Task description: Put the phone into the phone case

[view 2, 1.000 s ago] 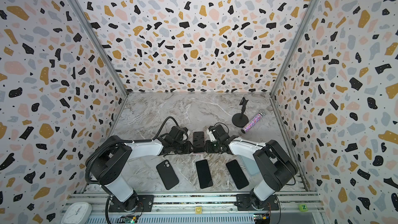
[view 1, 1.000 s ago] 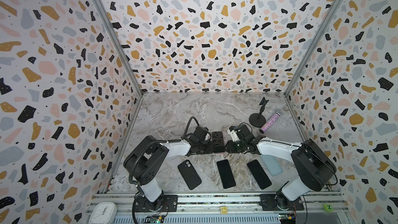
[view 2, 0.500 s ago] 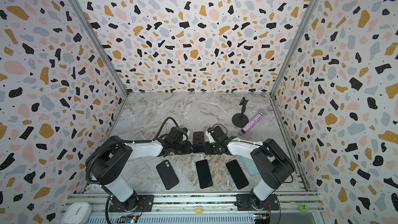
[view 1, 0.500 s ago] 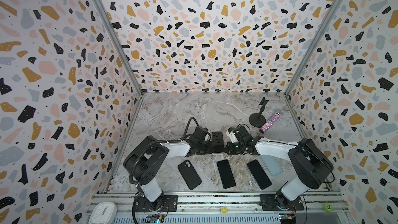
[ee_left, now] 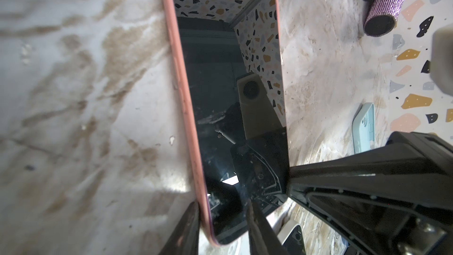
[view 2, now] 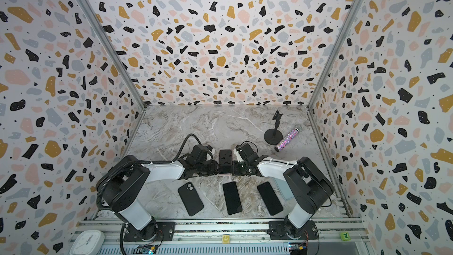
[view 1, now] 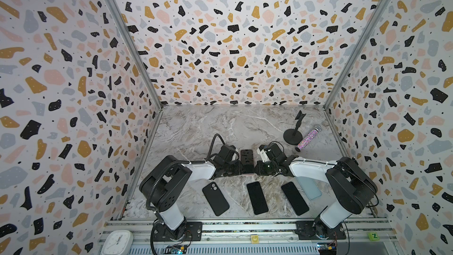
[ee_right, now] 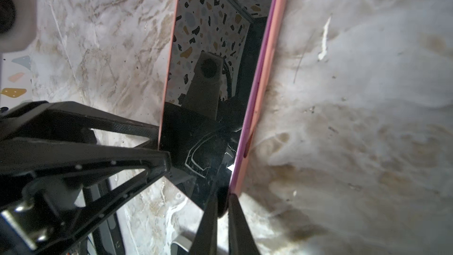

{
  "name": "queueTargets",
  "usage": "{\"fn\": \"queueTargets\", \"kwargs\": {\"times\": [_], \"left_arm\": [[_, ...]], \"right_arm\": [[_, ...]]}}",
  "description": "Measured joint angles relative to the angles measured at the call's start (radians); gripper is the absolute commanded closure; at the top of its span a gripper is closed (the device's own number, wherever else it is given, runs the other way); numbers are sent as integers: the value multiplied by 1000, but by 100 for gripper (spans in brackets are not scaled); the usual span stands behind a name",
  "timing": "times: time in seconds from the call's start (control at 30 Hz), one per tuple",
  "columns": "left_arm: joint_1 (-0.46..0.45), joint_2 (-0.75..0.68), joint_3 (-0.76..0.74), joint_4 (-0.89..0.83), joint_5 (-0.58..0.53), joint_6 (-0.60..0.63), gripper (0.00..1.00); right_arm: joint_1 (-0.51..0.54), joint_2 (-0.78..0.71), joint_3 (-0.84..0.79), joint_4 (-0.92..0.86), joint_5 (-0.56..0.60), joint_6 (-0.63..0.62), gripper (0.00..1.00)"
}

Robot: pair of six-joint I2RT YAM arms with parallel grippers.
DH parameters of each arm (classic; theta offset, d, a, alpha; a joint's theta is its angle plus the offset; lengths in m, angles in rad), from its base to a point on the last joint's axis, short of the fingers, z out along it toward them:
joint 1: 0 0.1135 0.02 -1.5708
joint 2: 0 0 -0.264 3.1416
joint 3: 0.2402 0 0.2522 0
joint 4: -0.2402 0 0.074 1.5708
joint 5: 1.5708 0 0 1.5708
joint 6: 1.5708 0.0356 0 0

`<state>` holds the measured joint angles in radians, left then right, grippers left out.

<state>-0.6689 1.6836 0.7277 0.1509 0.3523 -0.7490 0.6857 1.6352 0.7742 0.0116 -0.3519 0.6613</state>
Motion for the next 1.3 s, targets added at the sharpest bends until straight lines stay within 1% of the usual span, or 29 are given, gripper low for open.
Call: {"fn": "queueTargets", "kwargs": {"times": [0.17,0.43,0.97,1.03,1.1,1.17,1.3], "left_arm": [[0,-7,-4,-1,-22,-8,65],[0,-12,-18,8,-46,-25,75],[0,-19,-26,11,-72,-37,81],[0,-19,-26,11,-73,-38,81],[0,-21,-26,8,-74,-35,78],[0,-24,-26,6,-73,-24,74],[-2,-34,-26,-14,-54,8,64]], "right_arm": [[2,11,-1,27,-13,19,90],[2,17,-11,59,-22,45,91],[1,29,-30,130,-23,71,93],[0,29,-30,129,-21,71,93],[-4,23,-30,123,-19,63,93],[-8,16,-29,114,-18,49,93],[-11,-1,-28,71,-26,16,88]]}}
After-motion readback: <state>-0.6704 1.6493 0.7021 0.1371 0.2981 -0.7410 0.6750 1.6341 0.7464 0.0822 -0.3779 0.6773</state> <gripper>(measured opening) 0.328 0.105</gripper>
